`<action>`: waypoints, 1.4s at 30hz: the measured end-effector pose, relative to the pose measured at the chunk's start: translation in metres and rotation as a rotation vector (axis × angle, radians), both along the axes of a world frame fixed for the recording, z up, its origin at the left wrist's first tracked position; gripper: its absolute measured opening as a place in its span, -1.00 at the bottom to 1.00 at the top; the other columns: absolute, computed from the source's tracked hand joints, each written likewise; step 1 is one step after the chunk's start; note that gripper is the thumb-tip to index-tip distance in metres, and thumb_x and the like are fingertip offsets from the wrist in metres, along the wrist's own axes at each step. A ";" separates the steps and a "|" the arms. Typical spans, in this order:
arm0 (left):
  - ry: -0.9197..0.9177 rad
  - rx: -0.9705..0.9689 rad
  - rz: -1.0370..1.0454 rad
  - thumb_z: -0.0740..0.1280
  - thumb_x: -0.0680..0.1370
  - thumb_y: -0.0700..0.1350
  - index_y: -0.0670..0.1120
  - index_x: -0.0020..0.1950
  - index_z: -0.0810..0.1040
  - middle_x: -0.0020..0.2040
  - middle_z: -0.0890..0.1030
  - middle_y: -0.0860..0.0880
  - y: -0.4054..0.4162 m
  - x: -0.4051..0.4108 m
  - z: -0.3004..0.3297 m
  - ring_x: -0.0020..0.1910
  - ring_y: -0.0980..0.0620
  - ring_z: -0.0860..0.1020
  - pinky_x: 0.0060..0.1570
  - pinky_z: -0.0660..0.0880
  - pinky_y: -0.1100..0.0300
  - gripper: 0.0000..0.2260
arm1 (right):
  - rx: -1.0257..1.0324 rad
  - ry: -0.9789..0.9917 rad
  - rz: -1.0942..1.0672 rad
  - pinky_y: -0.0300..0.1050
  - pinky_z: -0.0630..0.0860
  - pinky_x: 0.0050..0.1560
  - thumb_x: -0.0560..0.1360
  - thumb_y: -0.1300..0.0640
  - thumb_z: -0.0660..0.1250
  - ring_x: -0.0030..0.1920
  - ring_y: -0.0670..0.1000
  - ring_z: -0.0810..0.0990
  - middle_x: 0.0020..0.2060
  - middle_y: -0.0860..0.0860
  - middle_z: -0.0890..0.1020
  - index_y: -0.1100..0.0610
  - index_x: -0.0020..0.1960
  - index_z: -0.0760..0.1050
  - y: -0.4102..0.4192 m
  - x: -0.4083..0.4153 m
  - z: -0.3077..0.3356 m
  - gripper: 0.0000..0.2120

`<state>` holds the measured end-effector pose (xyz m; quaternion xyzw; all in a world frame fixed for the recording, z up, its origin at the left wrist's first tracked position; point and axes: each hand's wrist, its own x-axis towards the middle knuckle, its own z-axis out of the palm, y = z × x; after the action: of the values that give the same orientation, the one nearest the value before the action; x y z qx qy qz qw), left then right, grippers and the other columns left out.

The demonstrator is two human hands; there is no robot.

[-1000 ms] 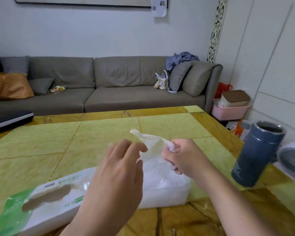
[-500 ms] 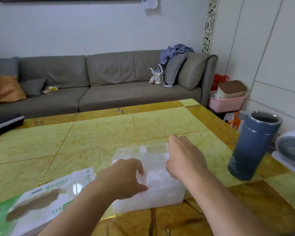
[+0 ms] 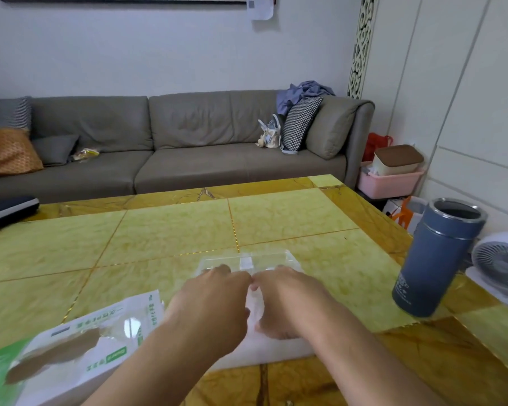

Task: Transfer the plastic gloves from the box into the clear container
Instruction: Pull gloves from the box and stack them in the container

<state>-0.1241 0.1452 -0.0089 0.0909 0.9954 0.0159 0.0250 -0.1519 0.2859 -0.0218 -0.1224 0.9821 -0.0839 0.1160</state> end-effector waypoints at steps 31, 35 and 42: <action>-0.178 0.399 0.096 0.12 0.61 -0.26 0.07 0.42 0.36 0.14 0.60 0.09 -0.025 0.020 -0.008 0.09 0.05 0.61 0.02 0.57 0.14 -0.59 | 0.016 0.006 -0.141 -0.01 0.65 0.09 0.62 0.10 0.30 0.07 0.07 0.68 0.21 0.01 0.62 0.00 0.30 0.58 -0.004 0.009 0.006 -0.73; 0.049 0.602 0.145 0.19 0.65 -0.09 0.20 0.24 0.50 0.02 0.60 0.22 -0.057 0.040 0.000 -0.10 0.21 0.61 -0.19 0.53 0.31 -0.75 | 0.070 0.171 -0.128 -0.02 0.61 -0.02 0.62 0.13 0.25 0.02 0.09 0.66 0.04 0.00 0.59 0.00 0.18 0.57 -0.018 0.029 0.024 -0.81; 0.178 0.327 0.574 0.19 0.61 -0.01 0.02 -0.13 0.47 -0.14 0.55 0.04 -0.170 0.067 -0.021 -0.22 0.02 0.55 -0.22 0.54 0.06 -0.84 | -0.156 0.462 0.218 -0.13 0.53 0.15 0.55 0.30 0.20 0.11 -0.06 0.49 0.10 -0.16 0.50 -0.04 0.24 0.41 -0.099 0.069 0.018 -0.65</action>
<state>-0.0572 -0.0244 -0.0303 -0.1892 0.9629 0.1739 -0.0825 -0.0830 0.1873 -0.0043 -0.2521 0.9541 -0.1163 -0.1126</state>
